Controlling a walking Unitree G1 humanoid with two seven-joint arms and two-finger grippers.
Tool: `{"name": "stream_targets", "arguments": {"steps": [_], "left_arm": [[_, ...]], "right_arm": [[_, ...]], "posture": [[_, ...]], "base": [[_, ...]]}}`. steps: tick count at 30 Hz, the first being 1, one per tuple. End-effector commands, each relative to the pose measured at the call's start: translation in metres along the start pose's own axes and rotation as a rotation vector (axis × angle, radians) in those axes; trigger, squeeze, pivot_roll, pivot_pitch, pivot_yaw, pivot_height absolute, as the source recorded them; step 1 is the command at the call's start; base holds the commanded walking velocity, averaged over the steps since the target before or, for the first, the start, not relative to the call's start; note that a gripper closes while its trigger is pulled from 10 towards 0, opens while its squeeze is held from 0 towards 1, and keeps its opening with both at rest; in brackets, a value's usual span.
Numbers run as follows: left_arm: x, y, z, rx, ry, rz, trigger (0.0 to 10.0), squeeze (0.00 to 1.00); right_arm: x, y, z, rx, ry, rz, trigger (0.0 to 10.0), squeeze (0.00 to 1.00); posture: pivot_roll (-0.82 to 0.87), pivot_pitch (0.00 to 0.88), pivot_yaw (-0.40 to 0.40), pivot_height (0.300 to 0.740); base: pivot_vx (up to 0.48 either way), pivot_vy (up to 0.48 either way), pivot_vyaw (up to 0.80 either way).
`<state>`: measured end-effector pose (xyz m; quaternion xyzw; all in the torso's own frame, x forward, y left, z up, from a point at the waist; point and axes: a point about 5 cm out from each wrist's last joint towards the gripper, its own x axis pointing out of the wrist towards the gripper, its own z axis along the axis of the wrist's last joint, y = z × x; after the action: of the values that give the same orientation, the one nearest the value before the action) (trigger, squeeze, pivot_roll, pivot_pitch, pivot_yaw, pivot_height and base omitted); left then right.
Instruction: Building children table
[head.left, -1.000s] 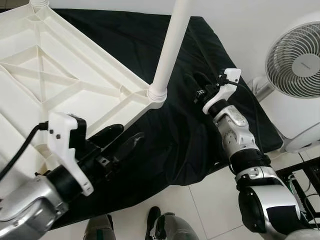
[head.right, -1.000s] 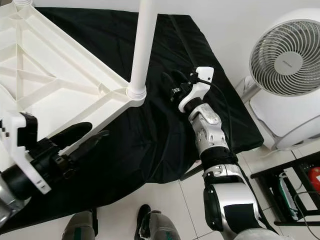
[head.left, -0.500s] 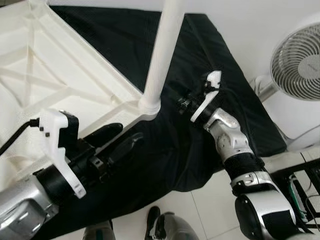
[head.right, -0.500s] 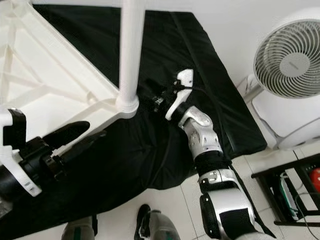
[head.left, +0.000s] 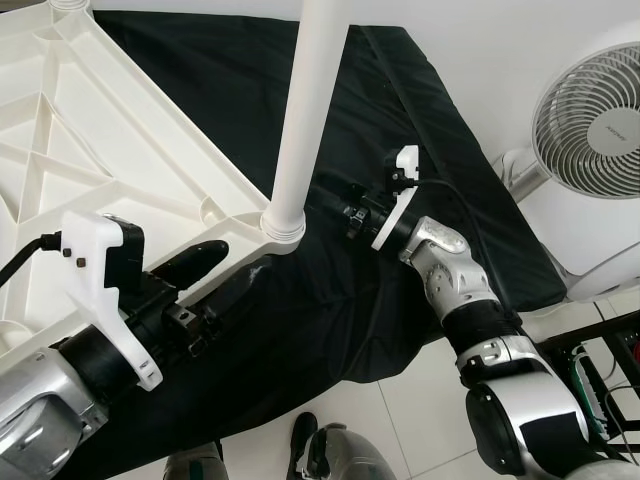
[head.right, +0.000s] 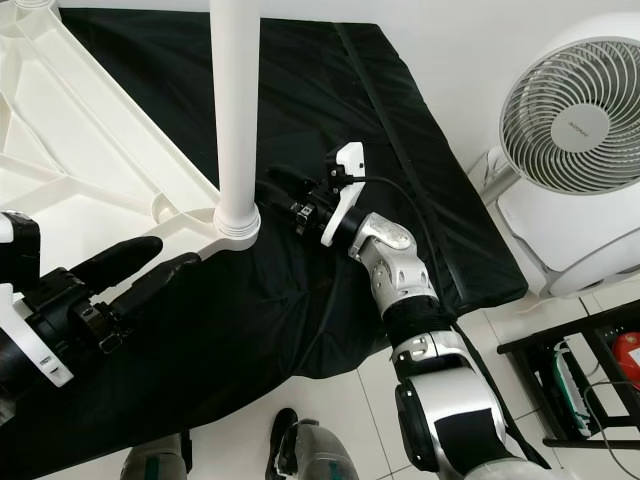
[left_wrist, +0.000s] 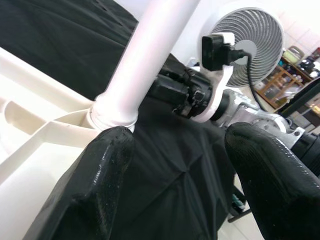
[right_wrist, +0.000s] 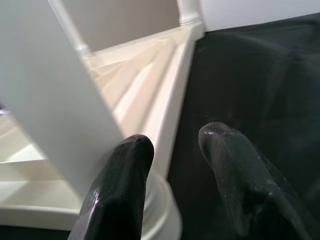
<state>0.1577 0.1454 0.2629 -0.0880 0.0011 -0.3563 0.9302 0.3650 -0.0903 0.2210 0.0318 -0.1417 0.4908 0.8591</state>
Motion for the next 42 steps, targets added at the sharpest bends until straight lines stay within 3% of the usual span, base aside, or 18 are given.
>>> {"name": "stream_targets", "arguments": {"steps": [1, 6, 9, 19, 25, 33, 36, 38, 42], "left_arm": [[-0.001, -0.005, -0.001, -0.014, 0.005, -0.020, 10.0, 0.00], [-0.001, -0.005, -0.002, -0.015, 0.012, -0.026, 10.0, 0.00], [-0.001, -0.006, -0.002, -0.014, 0.017, -0.030, 10.0, 0.00], [0.000, -0.008, -0.003, -0.023, 0.022, -0.040, 10.0, 0.00], [0.001, -0.009, -0.002, -0.026, 0.025, -0.045, 10.0, 0.00], [0.003, -0.011, -0.001, -0.026, 0.021, -0.049, 10.0, 0.00], [0.004, -0.011, -0.001, -0.024, 0.019, -0.048, 10.0, 0.00], [0.005, -0.012, 0.001, -0.023, 0.017, -0.047, 10.0, 0.00], [0.005, -0.012, 0.001, -0.022, 0.016, -0.046, 10.0, 0.00]], "right_arm": [[-0.016, -0.009, 0.000, -0.010, 0.013, -0.071, 10.0, 0.00], [-0.036, -0.006, 0.004, -0.015, 0.008, -0.070, 10.0, 0.00], [-0.052, 0.008, 0.008, 0.022, 0.029, 0.035, 10.0, 0.00], [-0.055, 0.016, 0.011, 0.042, 0.052, 0.150, 10.0, 0.00], [-0.043, 0.021, 0.017, 0.050, 0.072, 0.255, 10.0, 0.00], [-0.035, 0.024, 0.018, 0.063, 0.075, 0.298, 10.0, 0.00], [-0.028, 0.026, 0.016, 0.058, 0.082, 0.332, 10.0, 0.00], [-0.010, 0.024, 0.014, 0.038, 0.055, 0.319, 10.0, 0.00], [0.000, 0.022, 0.015, 0.034, 0.034, 0.288, 10.0, 0.00]], "posture": [[0.33, 0.272, -0.204, 0.740], [0.31, 0.273, -0.202, 0.740], [0.30, 0.273, -0.199, 0.740], [0.30, 0.276, -0.201, 0.740], [0.30, 0.280, -0.207, 0.740], [0.31, 0.283, -0.220, 0.740], [0.32, 0.283, -0.225, 0.740], [0.34, 0.281, -0.237, 0.740], [0.34, 0.281, -0.237, 0.740]], "base": [[0.000, 0.000, 0.00], [0.000, 0.000, 0.00], [0.000, 0.000, 0.00], [0.000, 0.000, 0.00], [0.000, 0.000, 0.00], [0.000, 0.000, 0.00], [0.000, 0.000, 0.00], [0.000, 0.000, 0.00], [0.000, 0.000, 0.00]]}}
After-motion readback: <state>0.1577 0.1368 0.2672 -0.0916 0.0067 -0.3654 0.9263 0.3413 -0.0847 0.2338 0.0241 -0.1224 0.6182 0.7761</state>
